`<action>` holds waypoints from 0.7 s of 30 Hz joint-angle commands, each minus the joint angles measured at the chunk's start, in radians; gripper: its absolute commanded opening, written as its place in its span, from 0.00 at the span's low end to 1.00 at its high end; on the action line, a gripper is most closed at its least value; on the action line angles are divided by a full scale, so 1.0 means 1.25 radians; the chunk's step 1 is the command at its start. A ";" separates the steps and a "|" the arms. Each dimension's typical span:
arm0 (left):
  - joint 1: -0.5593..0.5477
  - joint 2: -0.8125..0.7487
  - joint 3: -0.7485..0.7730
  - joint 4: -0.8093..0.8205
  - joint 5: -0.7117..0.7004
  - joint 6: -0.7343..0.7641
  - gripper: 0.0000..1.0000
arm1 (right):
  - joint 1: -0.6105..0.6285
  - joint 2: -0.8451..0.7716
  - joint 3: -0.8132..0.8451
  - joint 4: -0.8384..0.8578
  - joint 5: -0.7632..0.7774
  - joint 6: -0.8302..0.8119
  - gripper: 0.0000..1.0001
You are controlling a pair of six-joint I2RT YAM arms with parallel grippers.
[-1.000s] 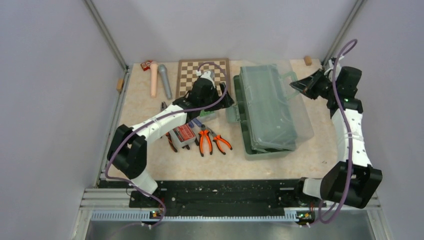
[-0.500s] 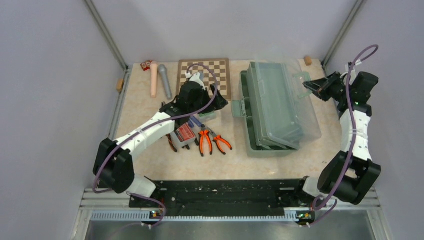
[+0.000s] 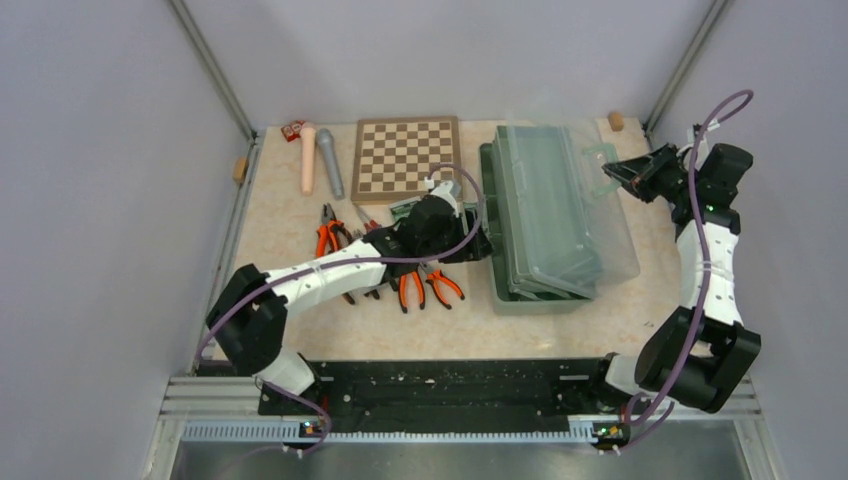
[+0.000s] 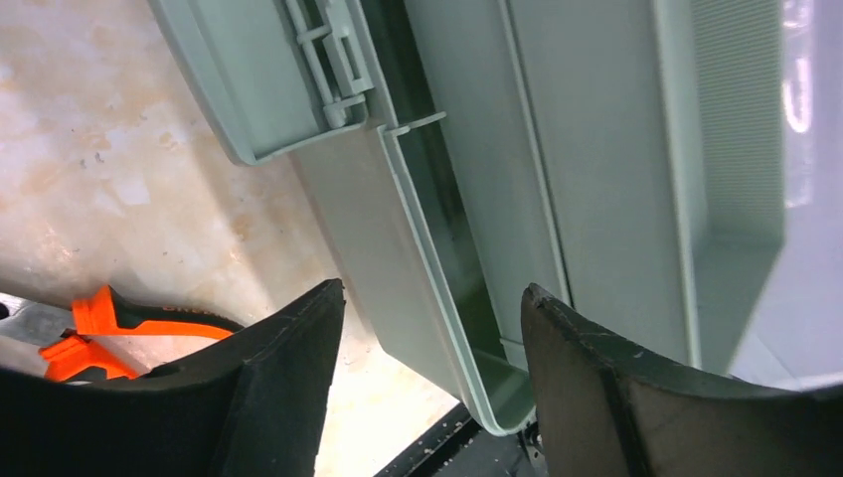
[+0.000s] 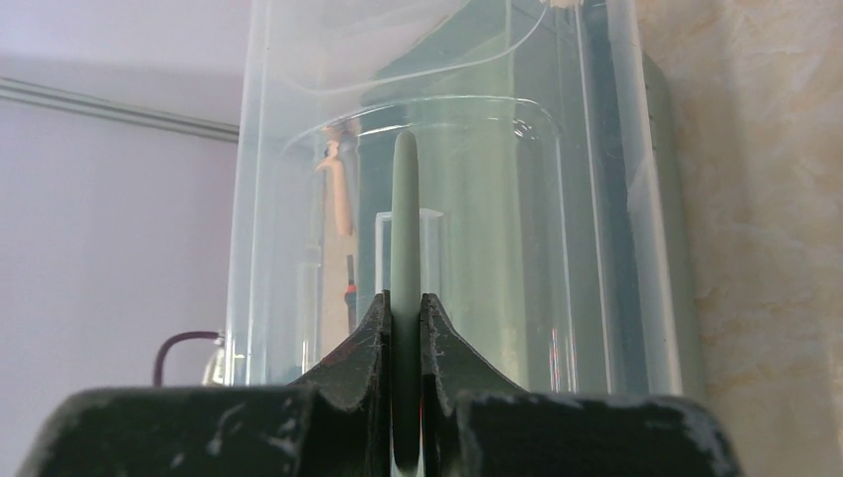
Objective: Pack the tool kit
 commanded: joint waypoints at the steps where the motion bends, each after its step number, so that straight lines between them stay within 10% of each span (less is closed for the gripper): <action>1: -0.023 0.039 0.028 0.020 -0.054 -0.023 0.68 | 0.002 -0.042 0.005 0.077 0.018 0.022 0.00; 13: -0.050 0.159 0.087 0.035 -0.075 -0.053 0.51 | 0.038 -0.029 -0.013 0.090 0.038 0.020 0.00; 21: -0.050 0.148 0.041 0.063 -0.142 -0.069 0.09 | 0.030 0.010 0.152 -0.106 0.162 -0.133 0.00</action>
